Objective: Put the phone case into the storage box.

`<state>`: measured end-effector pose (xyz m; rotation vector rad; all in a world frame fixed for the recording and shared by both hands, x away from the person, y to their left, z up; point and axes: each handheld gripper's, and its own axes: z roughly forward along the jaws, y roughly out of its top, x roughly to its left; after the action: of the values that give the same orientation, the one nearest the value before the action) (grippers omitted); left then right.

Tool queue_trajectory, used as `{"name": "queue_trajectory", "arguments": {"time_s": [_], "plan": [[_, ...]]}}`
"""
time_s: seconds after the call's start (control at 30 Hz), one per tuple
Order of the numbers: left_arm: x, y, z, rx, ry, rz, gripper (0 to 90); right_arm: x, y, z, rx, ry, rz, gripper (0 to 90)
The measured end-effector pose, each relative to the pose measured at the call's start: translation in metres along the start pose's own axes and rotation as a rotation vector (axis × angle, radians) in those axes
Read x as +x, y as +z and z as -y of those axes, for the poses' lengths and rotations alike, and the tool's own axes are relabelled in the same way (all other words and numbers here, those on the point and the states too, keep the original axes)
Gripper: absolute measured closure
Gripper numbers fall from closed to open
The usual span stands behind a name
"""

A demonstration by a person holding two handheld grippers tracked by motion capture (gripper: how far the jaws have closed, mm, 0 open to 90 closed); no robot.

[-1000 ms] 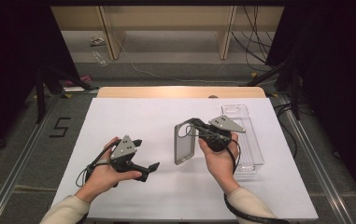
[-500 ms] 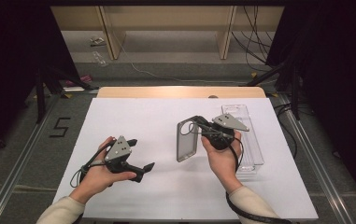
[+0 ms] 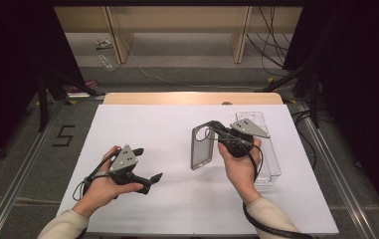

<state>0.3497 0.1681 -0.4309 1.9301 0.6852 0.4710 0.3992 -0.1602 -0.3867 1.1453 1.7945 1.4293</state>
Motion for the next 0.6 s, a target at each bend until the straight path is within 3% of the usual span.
{"name": "queue_trajectory", "arguments": {"time_s": [0.6], "plan": [[0.0007, 0.0001, 0.0012, 0.008, 0.002, 0.001, 0.0, -0.0098, -0.0061, -0.0076, -0.021, 0.007, 0.029, 87.7]]}}
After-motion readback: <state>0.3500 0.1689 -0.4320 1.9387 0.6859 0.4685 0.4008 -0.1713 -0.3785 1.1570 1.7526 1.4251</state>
